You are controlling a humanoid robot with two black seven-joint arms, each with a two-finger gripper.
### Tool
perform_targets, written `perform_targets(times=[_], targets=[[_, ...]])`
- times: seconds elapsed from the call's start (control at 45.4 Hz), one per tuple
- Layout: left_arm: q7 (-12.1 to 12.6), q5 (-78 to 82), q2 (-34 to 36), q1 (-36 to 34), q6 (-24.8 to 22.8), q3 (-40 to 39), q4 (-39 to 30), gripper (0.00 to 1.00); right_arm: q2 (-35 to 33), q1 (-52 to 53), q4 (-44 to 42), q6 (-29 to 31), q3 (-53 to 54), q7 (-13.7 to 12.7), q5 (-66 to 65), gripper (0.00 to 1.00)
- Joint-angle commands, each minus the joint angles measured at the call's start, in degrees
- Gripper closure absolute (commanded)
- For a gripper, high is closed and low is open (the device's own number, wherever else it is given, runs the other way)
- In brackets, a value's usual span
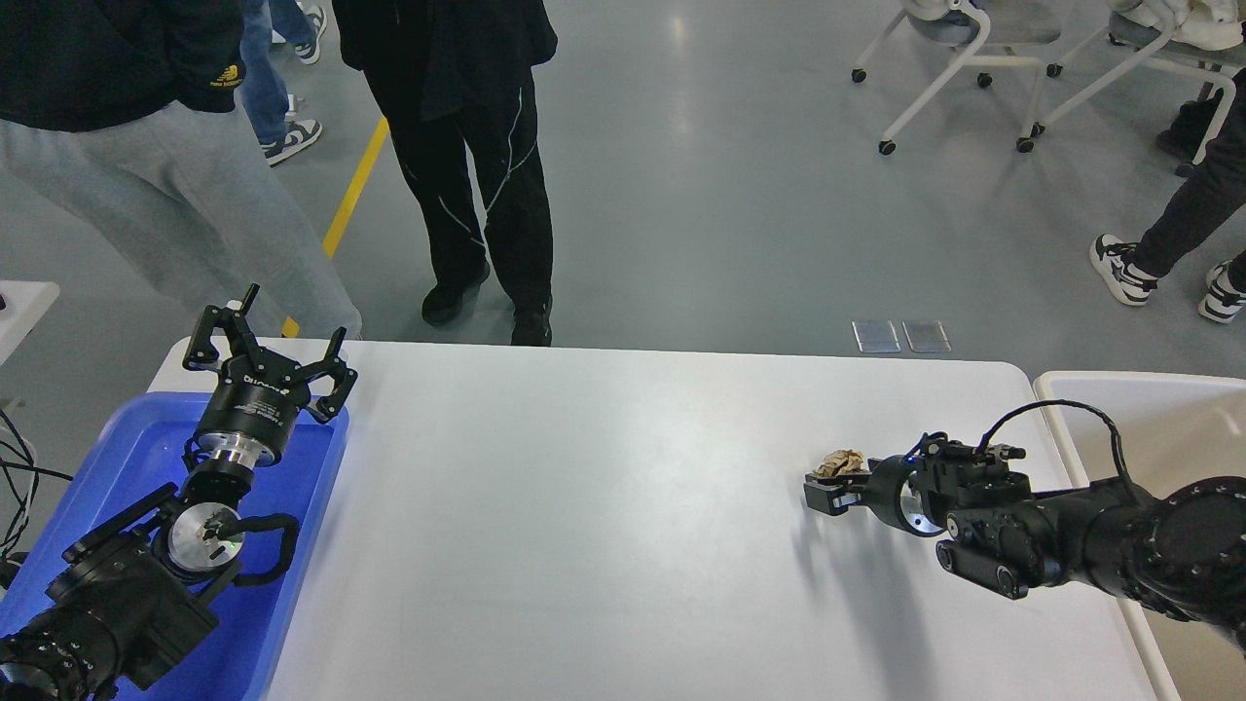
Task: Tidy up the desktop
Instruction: 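Close the right gripper on the crumpled paper ball, then lift the paper ball and carry it toward the white bin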
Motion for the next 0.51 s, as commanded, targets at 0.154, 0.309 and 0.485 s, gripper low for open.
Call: perform_targets(times=[0.154, 0.309, 0.485], targets=[[0.0, 0.0, 0.0, 0.0, 0.0, 0.0, 0.0, 0.0, 0.2, 0.5, 0.2, 0.5, 0.1, 0.0, 0.2, 1.0], [0.0, 0.0, 0.0, 0.0, 0.1, 0.0, 0.0, 0.0, 0.1, 1.1, 1.4, 2.0, 1.1, 0.3, 0.3, 1.0], [0.0, 0.0, 0.0, 0.0, 0.1, 0.0, 0.0, 0.0, -0.3, 1.9, 3.2, 3.2, 3.7, 0.4, 0.3, 1.0]])
